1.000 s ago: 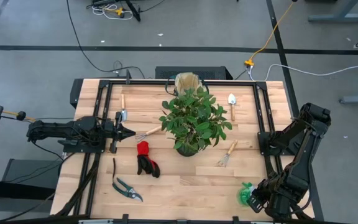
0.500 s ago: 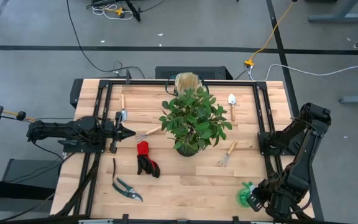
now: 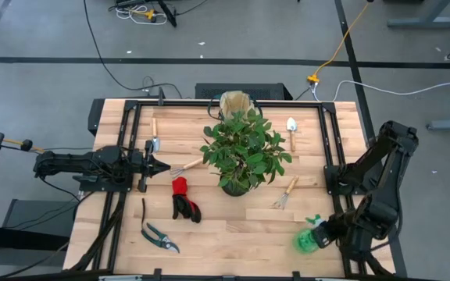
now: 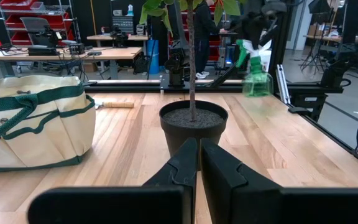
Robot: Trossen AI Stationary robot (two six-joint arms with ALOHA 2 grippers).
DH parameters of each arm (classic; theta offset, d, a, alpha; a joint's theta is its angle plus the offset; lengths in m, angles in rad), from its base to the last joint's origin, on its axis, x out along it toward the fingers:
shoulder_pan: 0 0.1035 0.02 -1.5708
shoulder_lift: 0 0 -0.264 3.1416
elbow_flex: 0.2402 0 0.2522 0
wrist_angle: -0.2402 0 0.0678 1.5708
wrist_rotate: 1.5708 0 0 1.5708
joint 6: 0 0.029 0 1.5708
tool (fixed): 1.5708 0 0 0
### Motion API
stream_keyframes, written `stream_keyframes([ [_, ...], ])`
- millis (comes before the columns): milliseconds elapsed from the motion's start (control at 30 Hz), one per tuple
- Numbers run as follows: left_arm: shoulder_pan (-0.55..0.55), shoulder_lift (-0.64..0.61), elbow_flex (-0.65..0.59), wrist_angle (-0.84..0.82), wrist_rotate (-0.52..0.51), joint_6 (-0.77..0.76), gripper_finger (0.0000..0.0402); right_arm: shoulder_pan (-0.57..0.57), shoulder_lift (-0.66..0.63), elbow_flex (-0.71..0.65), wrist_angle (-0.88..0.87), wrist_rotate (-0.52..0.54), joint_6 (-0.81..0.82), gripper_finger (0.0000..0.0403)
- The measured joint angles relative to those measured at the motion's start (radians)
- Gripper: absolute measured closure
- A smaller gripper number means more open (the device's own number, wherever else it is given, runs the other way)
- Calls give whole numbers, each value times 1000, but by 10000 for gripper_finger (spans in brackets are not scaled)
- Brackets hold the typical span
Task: Pick & Place Garden tools in Gardening bag
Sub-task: Put the green spray bottle into the gardening bag
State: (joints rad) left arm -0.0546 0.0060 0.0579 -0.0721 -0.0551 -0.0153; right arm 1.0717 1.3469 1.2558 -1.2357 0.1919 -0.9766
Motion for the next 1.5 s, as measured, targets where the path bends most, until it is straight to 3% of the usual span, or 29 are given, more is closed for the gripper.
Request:
stream_keyframes([
  [367,0,0,0,0,0,0,378,-118,-111,46,-118,1,223,341],
  [700,0,0,0,0,0,0,378,-299,-198,46,-211,0,374,343],
  [1300,0,0,0,0,0,0,378,-771,-261,46,-336,0,621,346],
  [1500,0,0,0,0,0,0,378,-931,-263,46,-336,-1,631,346],
])
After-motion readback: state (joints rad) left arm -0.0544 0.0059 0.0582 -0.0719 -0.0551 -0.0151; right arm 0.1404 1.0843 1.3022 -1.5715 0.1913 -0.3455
